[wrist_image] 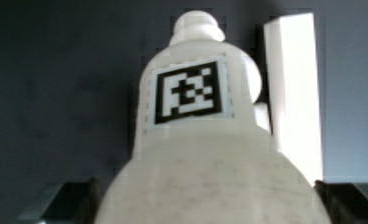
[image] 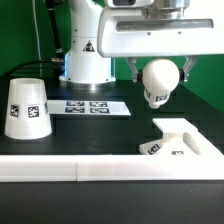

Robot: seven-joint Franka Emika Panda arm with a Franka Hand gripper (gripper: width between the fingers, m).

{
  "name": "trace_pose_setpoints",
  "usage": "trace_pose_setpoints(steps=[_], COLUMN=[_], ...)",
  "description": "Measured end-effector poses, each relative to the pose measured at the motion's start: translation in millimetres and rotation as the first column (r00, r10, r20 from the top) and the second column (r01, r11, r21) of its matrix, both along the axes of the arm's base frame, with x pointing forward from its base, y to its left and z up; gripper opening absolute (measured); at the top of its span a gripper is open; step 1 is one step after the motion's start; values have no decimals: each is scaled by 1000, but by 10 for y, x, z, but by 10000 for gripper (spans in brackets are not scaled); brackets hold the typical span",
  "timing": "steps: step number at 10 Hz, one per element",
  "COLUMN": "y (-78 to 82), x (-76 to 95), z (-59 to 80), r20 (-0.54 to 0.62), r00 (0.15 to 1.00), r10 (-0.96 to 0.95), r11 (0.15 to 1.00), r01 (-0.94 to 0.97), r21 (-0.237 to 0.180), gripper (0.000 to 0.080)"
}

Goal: Assemble lamp

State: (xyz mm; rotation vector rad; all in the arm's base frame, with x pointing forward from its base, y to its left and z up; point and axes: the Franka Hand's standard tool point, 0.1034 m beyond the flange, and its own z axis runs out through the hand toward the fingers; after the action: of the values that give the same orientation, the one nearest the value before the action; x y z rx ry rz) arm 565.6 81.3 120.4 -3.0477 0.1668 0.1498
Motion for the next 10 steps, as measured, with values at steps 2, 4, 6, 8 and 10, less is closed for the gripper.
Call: trace_pose_setpoints(steps=[2, 4, 6, 8, 10], y=[17, 26, 25, 27, 29], x=[44, 41, 39, 29, 33], z=[56, 256, 343, 315, 308], r20=[155, 307, 336, 332, 331], r00=[987, 950, 938, 940, 939], r10=[44, 52, 85, 84, 88], r11=[999, 999, 996, 996, 996], r01=[-41, -46, -77, -77, -81], r21=[-19, -28, -35, -35, -36], gripper=[578, 578, 578, 578, 578])
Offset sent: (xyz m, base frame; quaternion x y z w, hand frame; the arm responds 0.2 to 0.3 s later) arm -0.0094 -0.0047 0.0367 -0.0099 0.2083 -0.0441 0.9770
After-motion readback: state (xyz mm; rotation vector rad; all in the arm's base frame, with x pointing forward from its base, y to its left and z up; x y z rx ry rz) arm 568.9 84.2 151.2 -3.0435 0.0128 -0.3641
